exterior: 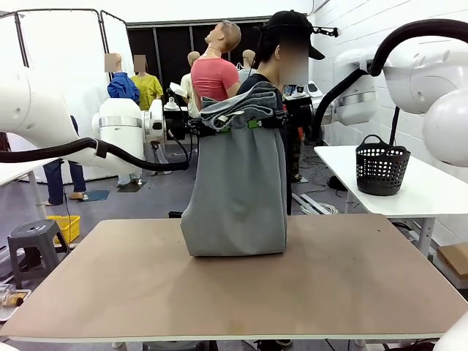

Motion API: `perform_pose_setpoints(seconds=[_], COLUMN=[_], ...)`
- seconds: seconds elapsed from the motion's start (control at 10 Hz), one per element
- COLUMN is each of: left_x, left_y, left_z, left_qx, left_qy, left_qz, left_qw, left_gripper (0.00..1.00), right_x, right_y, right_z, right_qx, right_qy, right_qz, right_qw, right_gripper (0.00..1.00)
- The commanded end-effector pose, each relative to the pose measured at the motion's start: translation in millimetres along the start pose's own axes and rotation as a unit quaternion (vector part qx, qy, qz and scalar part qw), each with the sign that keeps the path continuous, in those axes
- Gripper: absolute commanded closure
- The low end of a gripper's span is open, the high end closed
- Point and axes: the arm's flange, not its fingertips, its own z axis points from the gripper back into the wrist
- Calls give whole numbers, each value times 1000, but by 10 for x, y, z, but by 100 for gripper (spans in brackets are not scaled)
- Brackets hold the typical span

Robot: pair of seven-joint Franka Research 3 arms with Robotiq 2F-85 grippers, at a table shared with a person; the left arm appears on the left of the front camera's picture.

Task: Fold the training pants.
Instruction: Fold the Training pants in half.

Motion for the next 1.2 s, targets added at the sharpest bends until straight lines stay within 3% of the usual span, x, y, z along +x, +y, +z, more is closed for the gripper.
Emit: perform_pose_setpoints(seconds=[0.0,0.4,0.7,0.9,1.1], left_x=[186,413,170,-24,-124], left_y=[246,635,763,726,611], left_z=[-138,-355,-420,-391,-323], left_qx=[16,24,8,-8,-15], left_qy=[10,0,-4,-12,-23], left_qz=[-41,-95,-100,-90,-66], left_qw=[999,995,995,996,997], left_gripper=[100,100,100,100,100], right_x=[218,539,135,-146,-205], right_y=[-335,-653,-699,-551,-345], right_z=[-6,39,39,15,36], right_qx=[-18,-62,-70,-53,-40], right_qy=[13,30,41,44,36], right_qz=[6,68,67,59,52], right_qw=[1000,995,994,996,997], right_gripper=[100,100,100,100,100])
